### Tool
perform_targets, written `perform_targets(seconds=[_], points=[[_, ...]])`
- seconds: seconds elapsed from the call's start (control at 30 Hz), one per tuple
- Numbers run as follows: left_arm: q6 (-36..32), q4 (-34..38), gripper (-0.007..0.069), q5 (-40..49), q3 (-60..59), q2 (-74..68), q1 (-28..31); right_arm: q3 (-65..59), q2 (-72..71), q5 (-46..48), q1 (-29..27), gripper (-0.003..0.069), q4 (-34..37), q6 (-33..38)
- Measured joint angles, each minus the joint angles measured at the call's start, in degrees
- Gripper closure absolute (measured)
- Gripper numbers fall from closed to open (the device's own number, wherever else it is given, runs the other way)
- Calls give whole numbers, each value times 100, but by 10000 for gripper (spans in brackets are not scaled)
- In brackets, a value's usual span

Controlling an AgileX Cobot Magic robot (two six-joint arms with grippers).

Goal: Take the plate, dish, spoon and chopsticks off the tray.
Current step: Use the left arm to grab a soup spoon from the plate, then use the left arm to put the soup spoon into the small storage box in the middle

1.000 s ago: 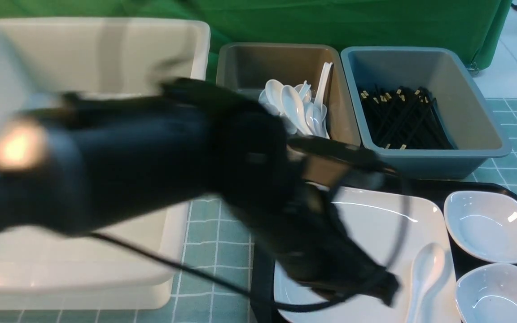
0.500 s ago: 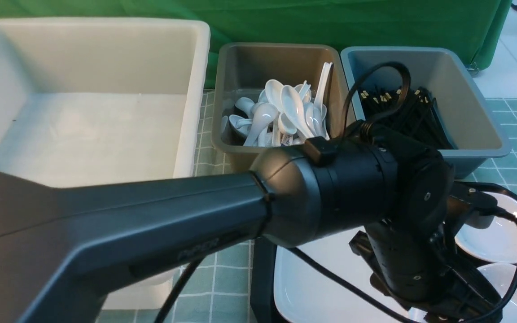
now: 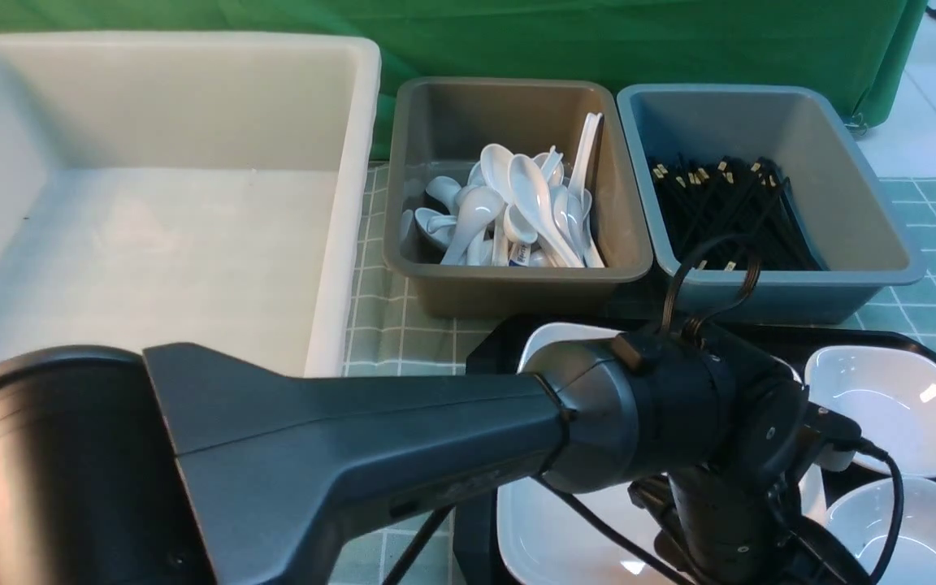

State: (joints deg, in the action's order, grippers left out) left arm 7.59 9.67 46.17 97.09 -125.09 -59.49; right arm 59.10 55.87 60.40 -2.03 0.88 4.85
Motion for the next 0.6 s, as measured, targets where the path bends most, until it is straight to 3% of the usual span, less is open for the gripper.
perform_targets(seconds=[0.1,0.13,0.17,0.2,0.27,0.47,0.6], points=[[29,40,333,-25,31,-7,0,0,0,-9,0,636,5,12],[29,58,333,-25,31,-7,0,0,0,-9,0,636,5,16],[46,46,448,-14,31,8,0,0,0,-9,0,634,5,24],[71,19,509,15,31,23,0,0,0,-9,0,634,5,24],[94,-93,569,66,31,96,17,0,0,-9,0,630,5,39],[94,-301,597,321,20,660,386,0,0,-9,0,624,5,43],[-4,-390,597,135,138,1408,1245,0,0,-14,0,623,16,49]])
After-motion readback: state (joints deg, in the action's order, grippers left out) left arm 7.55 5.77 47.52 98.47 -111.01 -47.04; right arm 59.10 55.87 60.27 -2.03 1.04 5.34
